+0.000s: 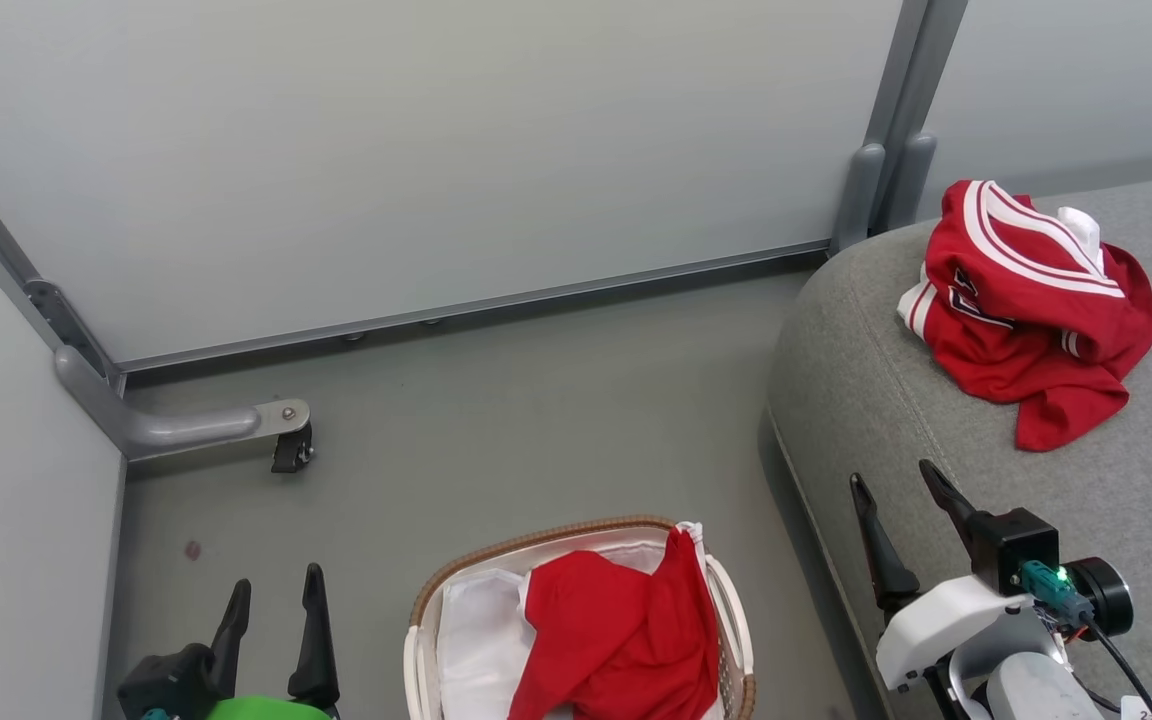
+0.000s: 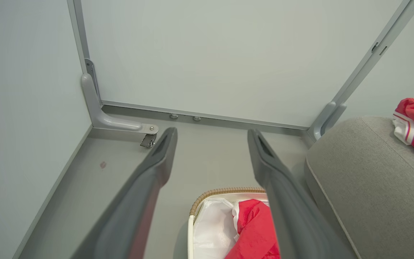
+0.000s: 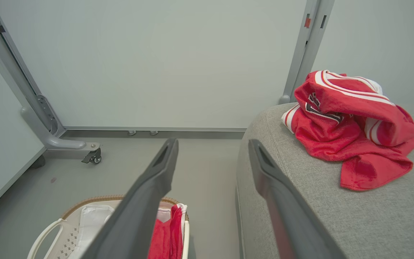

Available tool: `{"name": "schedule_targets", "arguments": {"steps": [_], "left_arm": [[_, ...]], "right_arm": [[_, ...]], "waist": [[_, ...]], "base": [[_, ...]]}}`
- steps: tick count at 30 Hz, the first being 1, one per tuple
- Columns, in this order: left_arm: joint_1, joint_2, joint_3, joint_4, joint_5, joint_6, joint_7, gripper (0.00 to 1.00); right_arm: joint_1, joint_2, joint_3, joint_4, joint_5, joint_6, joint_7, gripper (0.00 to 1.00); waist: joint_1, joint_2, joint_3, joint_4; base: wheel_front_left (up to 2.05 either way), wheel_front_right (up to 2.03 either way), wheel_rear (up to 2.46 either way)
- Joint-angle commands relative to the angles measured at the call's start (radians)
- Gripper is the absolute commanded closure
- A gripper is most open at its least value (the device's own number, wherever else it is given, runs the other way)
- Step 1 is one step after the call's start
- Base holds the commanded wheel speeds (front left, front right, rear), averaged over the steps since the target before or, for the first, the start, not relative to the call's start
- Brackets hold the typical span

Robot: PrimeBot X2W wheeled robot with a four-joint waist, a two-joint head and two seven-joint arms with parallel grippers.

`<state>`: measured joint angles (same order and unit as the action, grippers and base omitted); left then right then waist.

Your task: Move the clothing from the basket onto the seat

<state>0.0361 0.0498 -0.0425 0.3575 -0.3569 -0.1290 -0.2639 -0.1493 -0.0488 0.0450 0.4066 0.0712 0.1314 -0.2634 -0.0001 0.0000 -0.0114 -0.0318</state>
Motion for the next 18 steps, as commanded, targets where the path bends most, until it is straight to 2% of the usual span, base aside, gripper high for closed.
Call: {"name": "schedule_targets", "arguments": {"steps": [1, 10, 18], "left_arm": [[-0.001, 0.001, -0.003, 0.000, 0.005, -0.003, -0.001, 0.00], [-0.069, 0.002, -0.066, 0.043, 0.031, -0.003, -0.001, 0.00], [-0.244, 0.014, -0.170, 0.170, 0.037, -0.003, -0.001, 0.00]], "right_arm": [[0.004, -0.003, 0.000, -0.004, 0.005, -0.001, -0.002, 0.00], [-0.017, -0.003, 0.004, -0.022, 0.002, -0.001, -0.002, 0.00], [-0.098, -0.003, 0.030, -0.055, 0.010, -0.001, -0.002, 0.00]], "waist": [[0.0001, 0.0000, 0.003, -0.003], [0.0001, 0.0000, 0.063, -0.024], [0.0001, 0.0000, 0.241, -0.088]], "base": [[0.00, 0.00, 0.00], [0.00, 0.00, 0.00], [0.00, 0.00, 0.00]]}}
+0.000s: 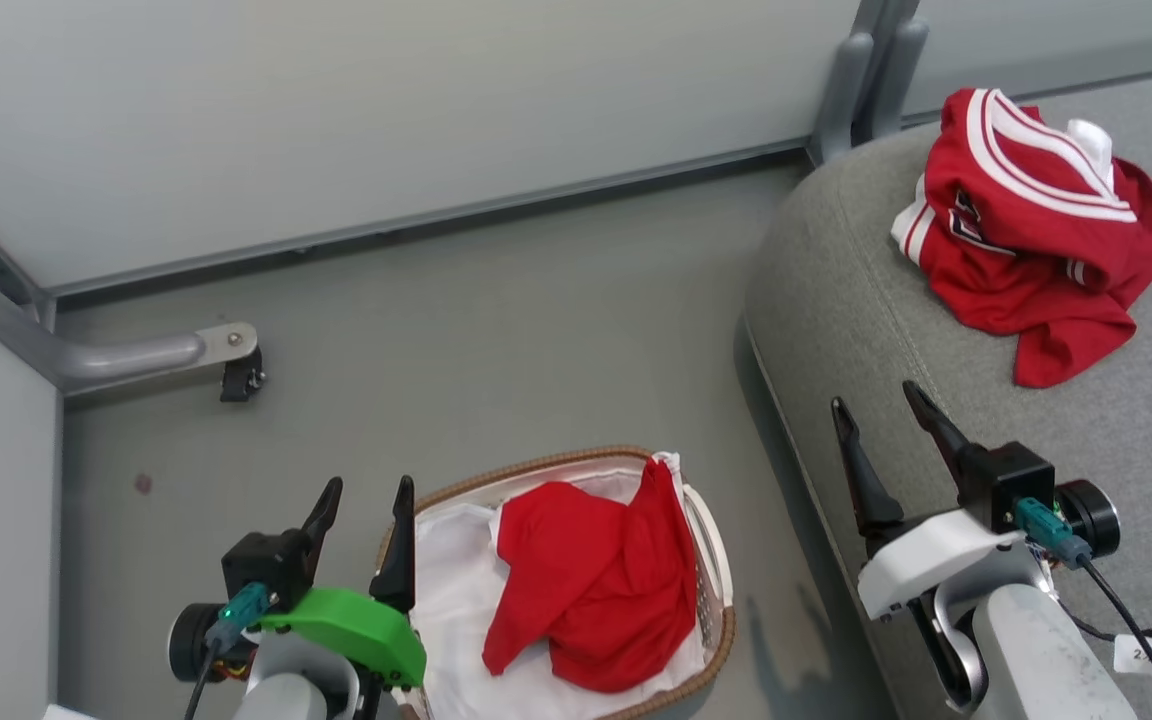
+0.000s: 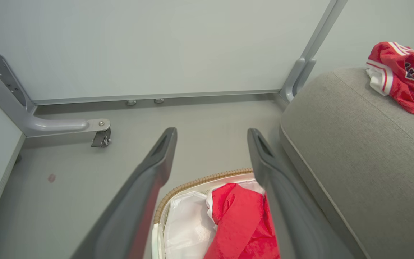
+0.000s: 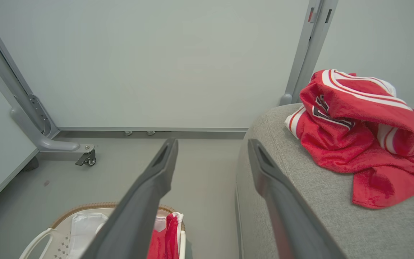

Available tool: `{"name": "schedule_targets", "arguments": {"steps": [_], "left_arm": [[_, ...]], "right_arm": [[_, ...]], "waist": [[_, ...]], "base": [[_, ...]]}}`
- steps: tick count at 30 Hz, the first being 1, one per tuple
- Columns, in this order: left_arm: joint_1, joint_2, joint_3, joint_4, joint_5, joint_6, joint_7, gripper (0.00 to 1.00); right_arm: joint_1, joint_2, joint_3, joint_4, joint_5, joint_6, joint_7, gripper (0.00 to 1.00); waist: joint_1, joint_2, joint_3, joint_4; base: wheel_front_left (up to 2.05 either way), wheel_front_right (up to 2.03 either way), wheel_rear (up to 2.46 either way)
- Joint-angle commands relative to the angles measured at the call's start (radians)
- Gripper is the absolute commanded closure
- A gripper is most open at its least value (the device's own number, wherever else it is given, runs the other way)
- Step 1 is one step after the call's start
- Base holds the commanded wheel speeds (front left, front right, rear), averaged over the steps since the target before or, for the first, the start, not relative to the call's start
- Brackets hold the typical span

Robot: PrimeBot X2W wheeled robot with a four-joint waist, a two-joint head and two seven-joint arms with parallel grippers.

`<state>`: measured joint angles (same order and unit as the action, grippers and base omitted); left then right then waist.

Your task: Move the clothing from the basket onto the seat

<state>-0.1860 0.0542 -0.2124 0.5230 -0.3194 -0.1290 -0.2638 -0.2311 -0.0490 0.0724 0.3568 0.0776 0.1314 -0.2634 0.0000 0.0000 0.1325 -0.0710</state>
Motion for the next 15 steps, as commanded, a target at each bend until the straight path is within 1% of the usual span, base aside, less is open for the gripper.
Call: {"name": "schedule_targets", "arguments": {"steps": [1, 9, 15], "left_arm": [[-0.041, 0.010, -0.011, 0.025, -0.004, -0.003, -0.001, 0.00], [-0.226, 0.030, -0.097, 0.221, -0.009, -0.003, -0.001, 0.00], [-0.344, 0.034, -0.201, 0.365, -0.027, -0.003, 0.002, 0.00]], "right_arm": [[-0.026, -0.003, 0.003, -0.008, 0.005, -0.001, -0.002, 0.00], [-0.117, -0.002, 0.032, -0.054, 0.036, -0.001, -0.002, 0.00], [-0.163, -0.002, 0.046, -0.092, 0.058, -0.001, -0.002, 0.00]], "waist": [[0.0000, 0.0000, 0.118, -0.057], [0.0000, 0.0000, 0.325, -0.149], [0.0000, 0.0000, 0.446, -0.192]], "base": [[0.00, 0.00, 0.00], [0.00, 0.00, 0.00], [0.00, 0.00, 0.00]]}}
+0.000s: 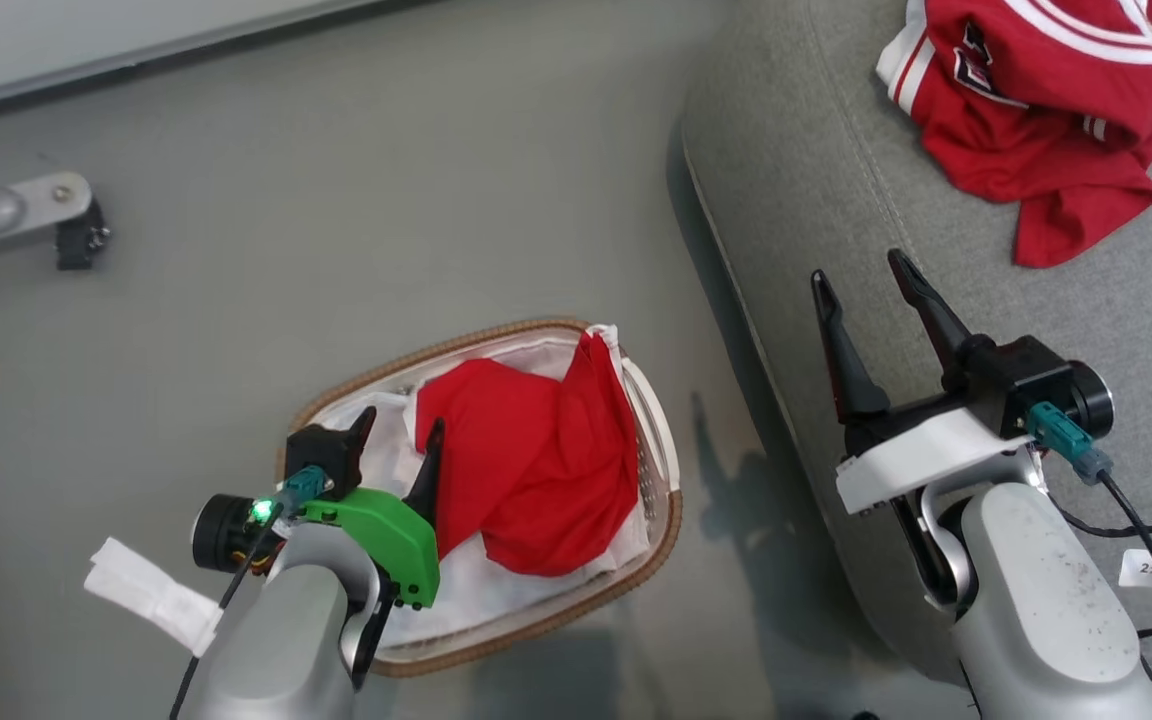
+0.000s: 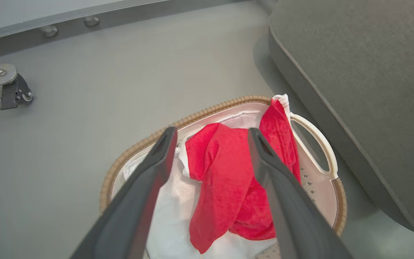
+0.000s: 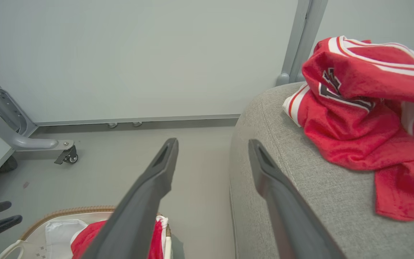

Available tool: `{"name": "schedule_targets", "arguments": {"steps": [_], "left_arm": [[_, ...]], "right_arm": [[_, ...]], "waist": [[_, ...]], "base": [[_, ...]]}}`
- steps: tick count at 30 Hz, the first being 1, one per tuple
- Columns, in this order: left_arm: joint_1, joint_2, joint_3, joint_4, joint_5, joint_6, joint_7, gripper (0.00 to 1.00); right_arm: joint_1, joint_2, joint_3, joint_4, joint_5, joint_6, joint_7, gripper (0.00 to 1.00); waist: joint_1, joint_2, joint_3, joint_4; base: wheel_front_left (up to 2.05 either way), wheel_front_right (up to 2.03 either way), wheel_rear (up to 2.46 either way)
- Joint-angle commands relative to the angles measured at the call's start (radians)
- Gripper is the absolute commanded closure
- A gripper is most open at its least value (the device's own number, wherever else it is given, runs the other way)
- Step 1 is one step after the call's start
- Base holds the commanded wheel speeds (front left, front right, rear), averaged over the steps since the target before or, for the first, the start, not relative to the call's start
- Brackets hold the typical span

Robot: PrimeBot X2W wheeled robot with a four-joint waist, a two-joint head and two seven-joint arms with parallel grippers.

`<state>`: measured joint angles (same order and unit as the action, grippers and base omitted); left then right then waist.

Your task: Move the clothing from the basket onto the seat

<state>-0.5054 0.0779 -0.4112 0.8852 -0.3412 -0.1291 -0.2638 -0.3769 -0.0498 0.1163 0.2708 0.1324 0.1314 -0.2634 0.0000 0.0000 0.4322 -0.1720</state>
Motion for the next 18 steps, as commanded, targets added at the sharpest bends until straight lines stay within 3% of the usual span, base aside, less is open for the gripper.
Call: {"name": "schedule_targets", "arguments": {"steps": [1, 8, 18], "left_arm": [[-0.045, 0.012, -0.028, 0.030, -0.006, -0.003, 0.006, 0.00], [-0.156, 0.038, -0.125, 0.139, -0.045, -0.003, 0.016, 0.00], [-0.279, 0.090, -0.163, 0.235, -0.078, -0.003, 0.010, 0.00]], "right_arm": [[-0.024, -0.001, 0.004, -0.014, 0.008, -0.001, -0.002, 0.00], [-0.077, -0.001, 0.031, -0.045, 0.037, -0.001, -0.002, 0.00], [-0.153, -0.001, 0.069, -0.102, 0.076, -0.001, -0.002, 0.00]], "waist": [[0.0000, 0.0000, 0.165, -0.096], [0.0000, 0.0000, 0.273, -0.133], [0.0000, 0.0000, 0.390, -0.180]], "base": [[0.00, 0.00, 0.00], [0.00, 0.00, 0.00], [0.00, 0.00, 0.00]]}}
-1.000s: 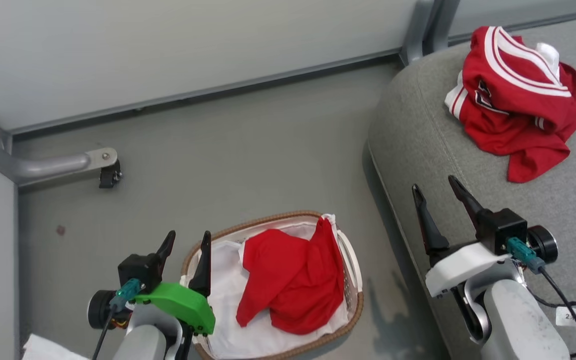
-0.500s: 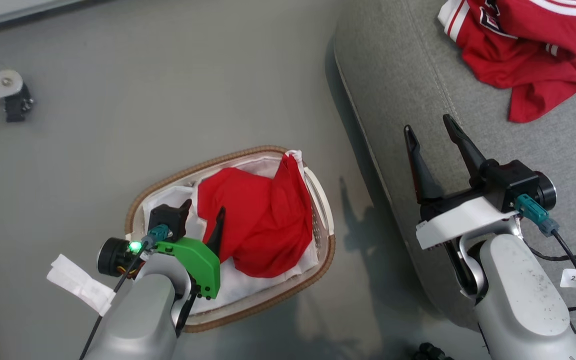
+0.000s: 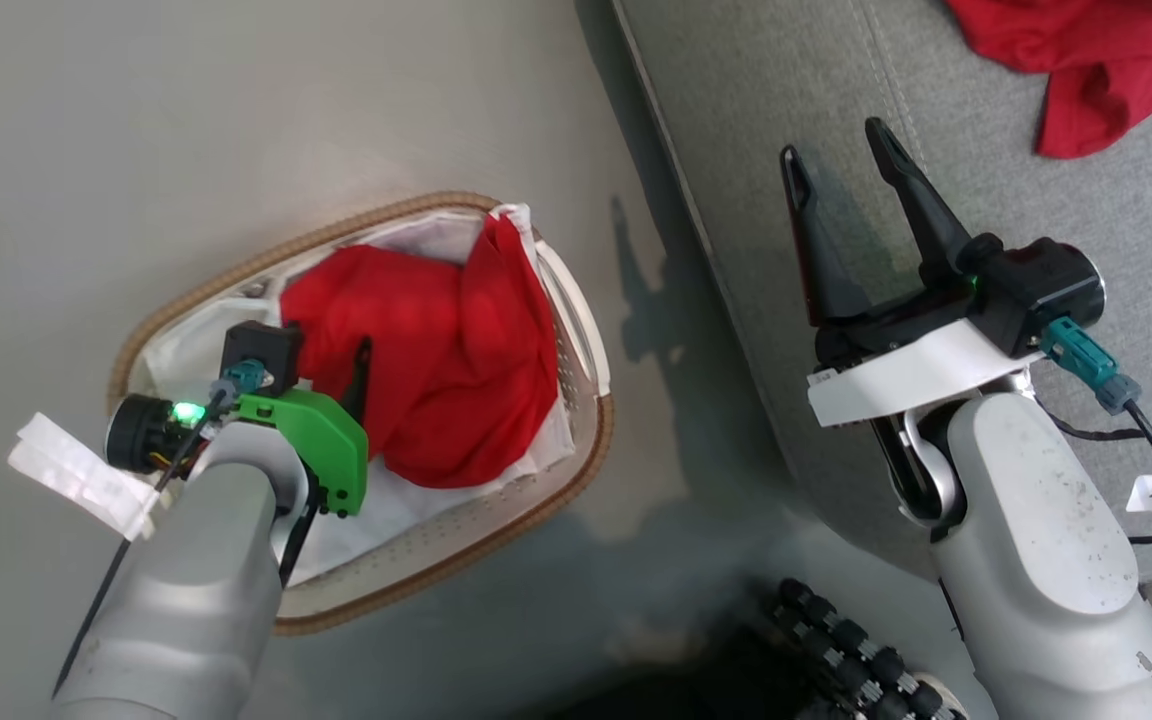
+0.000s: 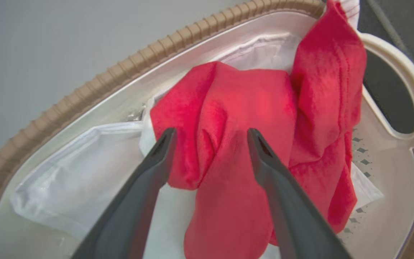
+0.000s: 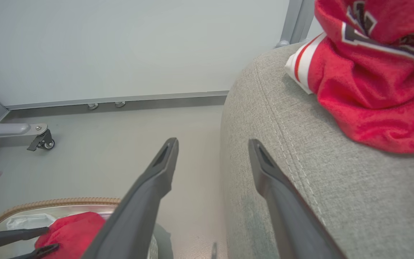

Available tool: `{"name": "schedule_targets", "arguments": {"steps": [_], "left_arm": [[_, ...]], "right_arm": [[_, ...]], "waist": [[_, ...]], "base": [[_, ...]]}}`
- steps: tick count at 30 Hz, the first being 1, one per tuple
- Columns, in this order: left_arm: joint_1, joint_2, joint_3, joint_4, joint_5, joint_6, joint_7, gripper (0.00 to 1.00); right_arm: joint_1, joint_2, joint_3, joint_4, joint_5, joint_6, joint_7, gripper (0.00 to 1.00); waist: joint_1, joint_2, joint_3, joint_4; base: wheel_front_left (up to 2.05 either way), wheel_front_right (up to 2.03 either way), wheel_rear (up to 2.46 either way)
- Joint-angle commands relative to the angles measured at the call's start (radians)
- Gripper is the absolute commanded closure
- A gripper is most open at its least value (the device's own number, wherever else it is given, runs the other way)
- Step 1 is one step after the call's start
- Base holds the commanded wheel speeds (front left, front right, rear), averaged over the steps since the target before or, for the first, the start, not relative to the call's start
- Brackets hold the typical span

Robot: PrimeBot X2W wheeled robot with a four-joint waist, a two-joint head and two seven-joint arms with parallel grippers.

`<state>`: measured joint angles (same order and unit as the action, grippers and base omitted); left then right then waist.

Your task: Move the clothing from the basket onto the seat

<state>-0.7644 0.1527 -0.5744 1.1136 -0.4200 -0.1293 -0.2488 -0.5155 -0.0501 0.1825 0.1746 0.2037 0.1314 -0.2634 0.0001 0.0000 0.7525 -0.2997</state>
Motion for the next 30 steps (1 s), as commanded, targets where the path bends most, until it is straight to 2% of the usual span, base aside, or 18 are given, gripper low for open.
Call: {"name": "schedule_targets", "arguments": {"steps": [1, 7, 8, 10, 12, 13, 23, 30], "left_arm": [[-0.028, 0.018, -0.004, 0.013, 0.001, -0.002, -0.005, 0.00], [-0.052, -0.002, -0.038, 0.051, -0.020, -0.002, 0.014, 0.00], [-0.050, -0.005, -0.046, 0.054, -0.027, -0.002, 0.019, 0.04], [-0.047, -0.010, -0.061, 0.057, -0.039, -0.002, 0.021, 0.56], [-0.038, -0.019, -0.074, 0.059, -0.048, -0.002, 0.018, 0.96], [-0.033, -0.022, -0.080, 0.057, -0.054, -0.002, 0.016, 1.00], [0.014, -0.028, -0.134, 0.016, -0.109, -0.002, -0.010, 1.00], [0.078, 0.002, -0.127, -0.101, -0.107, -0.002, -0.016, 1.00]], "right_arm": [[-0.018, -0.001, 0.005, -0.010, 0.008, -0.001, -0.002, 0.00], [-0.020, -0.001, 0.012, -0.025, 0.018, -0.001, -0.002, 0.00], [-0.018, -0.001, 0.011, -0.024, 0.017, -0.001, -0.002, 0.00], [-0.015, -0.001, 0.009, -0.021, 0.015, -0.001, -0.002, 0.00], [-0.012, -0.001, 0.008, -0.014, 0.011, -0.001, -0.002, 0.00], [-0.012, -0.001, 0.008, -0.012, 0.010, -0.001, -0.002, 0.00], [0.020, -0.001, -0.007, 0.028, -0.022, -0.001, -0.002, 0.00], [0.083, -0.002, -0.035, 0.072, -0.078, -0.001, -0.002, 0.00]], "waist": [[-0.0001, 0.0000, 0.077, -0.056], [-0.0001, 0.0000, 0.100, -0.065], [-0.0001, 0.0000, 0.101, -0.066], [-0.0001, 0.0000, 0.098, -0.065], [-0.0001, 0.0000, 0.090, -0.063], [-0.0001, 0.0000, 0.086, -0.062], [-0.0001, 0.0000, -0.023, -0.033], [-0.0001, 0.0000, -0.190, 0.012]], "base": [[0.00, 0.00, 0.00], [0.00, 0.00, 0.00], [0.00, 0.00, 0.00], [0.00, 0.00, 0.00], [0.00, 0.00, 0.00], [0.00, 0.00, 0.00], [0.00, 0.00, 0.00], [0.00, 0.00, 0.00]]}}
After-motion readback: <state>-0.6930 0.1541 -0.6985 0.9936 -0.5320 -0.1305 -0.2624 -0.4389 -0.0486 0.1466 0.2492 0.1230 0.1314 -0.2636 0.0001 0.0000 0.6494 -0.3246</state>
